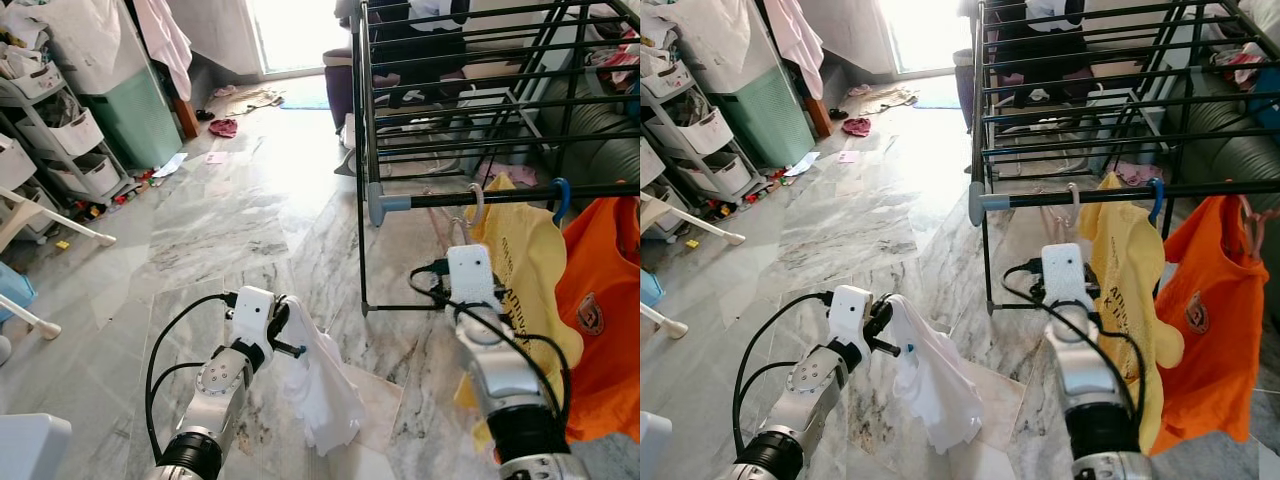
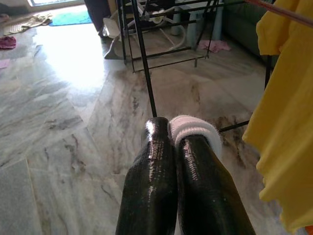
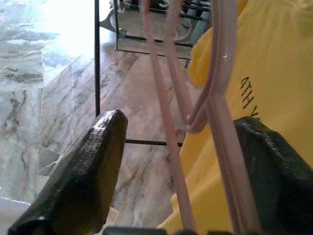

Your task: Hang hanger

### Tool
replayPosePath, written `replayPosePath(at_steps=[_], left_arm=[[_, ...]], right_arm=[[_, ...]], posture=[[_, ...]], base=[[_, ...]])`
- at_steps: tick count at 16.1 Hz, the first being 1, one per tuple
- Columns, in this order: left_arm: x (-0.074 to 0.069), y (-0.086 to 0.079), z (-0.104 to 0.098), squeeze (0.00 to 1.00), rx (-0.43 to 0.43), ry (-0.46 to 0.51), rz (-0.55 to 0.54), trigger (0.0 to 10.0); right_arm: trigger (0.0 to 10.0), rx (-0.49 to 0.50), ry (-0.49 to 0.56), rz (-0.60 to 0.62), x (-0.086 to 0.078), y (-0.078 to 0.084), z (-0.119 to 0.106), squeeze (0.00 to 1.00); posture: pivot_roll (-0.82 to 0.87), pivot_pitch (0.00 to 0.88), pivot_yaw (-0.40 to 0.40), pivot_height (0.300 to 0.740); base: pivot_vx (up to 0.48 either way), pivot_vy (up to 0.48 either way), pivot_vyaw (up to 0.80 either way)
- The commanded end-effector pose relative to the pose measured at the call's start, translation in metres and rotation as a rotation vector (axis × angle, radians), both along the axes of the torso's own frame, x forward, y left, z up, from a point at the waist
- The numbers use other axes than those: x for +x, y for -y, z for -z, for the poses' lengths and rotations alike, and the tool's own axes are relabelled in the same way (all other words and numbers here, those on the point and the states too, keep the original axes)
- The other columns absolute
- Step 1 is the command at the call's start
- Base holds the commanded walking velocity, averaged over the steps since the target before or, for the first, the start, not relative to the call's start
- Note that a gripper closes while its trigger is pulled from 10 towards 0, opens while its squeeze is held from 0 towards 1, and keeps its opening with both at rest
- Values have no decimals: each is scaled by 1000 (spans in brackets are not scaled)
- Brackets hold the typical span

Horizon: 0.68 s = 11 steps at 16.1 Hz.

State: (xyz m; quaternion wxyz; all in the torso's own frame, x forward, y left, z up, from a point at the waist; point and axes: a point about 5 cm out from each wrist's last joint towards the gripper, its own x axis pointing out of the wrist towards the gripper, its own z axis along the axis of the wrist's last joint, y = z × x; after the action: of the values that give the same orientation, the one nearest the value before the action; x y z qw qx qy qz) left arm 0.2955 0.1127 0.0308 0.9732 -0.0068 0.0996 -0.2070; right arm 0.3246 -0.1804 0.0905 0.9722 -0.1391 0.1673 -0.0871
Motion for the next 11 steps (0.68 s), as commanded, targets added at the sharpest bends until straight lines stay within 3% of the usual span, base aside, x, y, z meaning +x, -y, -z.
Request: replayPosePath(at_steps=[1, 2, 5, 6, 7, 9, 10, 11], left_arm=[[1, -5, -1, 0, 16, 0, -9, 10000], [0, -5, 1, 0, 18, -7, -8, 10000], [-1, -3, 3, 0, 24, -21, -2, 10000], [-1, -3, 3, 0, 25, -23, -1, 10000], [-1, -4, 3, 0, 26, -25, -2, 10000], [-1, -4, 4, 0, 32, -34, -5, 10000], [-1, -5, 5, 0, 36, -39, -6, 10000], [-1, -5, 5, 0, 38, -42, -8, 10000]], right_arm=[[2000, 11, -2, -21, 4, -1, -7, 0], [314, 15, -16, -20, 5, 3, -7, 0], [0, 21, -55, -32, 6, 10, -7, 0], [1804, 26, -67, -46, 7, 10, -8, 0], [9647, 21, -76, -66, 8, 9, -10, 0], [10000, -3, -68, -117, 12, 11, -18, 0], [10000, -7, -64, -124, 12, 13, -20, 1000], [10000, -6, -68, -129, 12, 14, -20, 1000]], posture=[[-257, 0, 136, 740], [-258, 0, 134, 740], [-260, 0, 133, 740], [-260, 0, 133, 740], [-260, 0, 132, 740], [-259, 0, 131, 740], [-259, 0, 130, 740], [-258, 0, 128, 740]], base=[[0, 0, 0], [0, 0, 0], [0, 0, 0], [0, 0, 0], [0, 0, 0], [0, 0, 0], [0, 0, 0], [0, 0, 0]])
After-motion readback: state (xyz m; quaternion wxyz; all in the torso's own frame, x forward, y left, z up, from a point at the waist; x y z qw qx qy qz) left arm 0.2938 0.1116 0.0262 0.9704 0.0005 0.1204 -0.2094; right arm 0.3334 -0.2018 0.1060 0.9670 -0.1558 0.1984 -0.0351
